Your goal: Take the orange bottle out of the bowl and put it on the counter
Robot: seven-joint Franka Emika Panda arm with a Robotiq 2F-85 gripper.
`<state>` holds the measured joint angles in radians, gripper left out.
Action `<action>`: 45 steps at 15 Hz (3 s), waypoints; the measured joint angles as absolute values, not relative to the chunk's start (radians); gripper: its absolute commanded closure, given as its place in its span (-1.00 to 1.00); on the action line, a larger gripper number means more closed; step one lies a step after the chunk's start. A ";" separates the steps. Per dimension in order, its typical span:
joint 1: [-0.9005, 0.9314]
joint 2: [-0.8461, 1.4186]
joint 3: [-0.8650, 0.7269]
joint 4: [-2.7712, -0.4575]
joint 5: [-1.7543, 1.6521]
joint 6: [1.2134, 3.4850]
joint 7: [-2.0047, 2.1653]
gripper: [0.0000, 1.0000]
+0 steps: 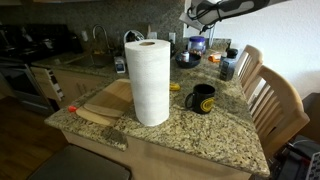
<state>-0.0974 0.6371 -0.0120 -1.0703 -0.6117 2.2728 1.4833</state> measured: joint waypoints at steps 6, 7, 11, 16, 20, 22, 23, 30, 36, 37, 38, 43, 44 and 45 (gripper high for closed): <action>-0.122 0.638 0.029 -1.071 -0.550 2.310 1.385 -1.00; -0.140 0.635 0.058 -1.071 -0.499 2.307 1.324 -1.00; -0.183 0.624 0.127 -1.064 -0.387 2.219 1.161 -1.00; -0.156 0.663 0.040 -1.003 -0.351 2.221 1.082 -1.00; -0.156 0.819 -0.046 -0.850 -0.208 2.041 0.876 -1.00; -0.155 0.868 -0.056 -0.804 -0.206 2.030 0.864 -1.00; -0.154 0.874 -0.056 -0.799 -0.207 2.031 0.865 -1.00; -0.147 0.905 -0.084 -0.799 -0.253 2.300 1.028 -1.00; -0.183 0.925 0.015 -0.803 -0.165 2.362 0.931 -1.00; -0.188 0.925 0.027 -0.803 -0.161 2.362 0.921 -1.00; -0.189 0.925 0.028 -0.803 -0.161 2.362 0.921 -1.00; -0.204 0.924 0.084 -0.801 -0.121 2.293 0.846 -1.00; -0.204 0.924 0.087 -0.800 -0.120 2.289 0.843 -1.00; -0.204 0.924 0.087 -0.800 -0.121 2.290 0.845 -1.00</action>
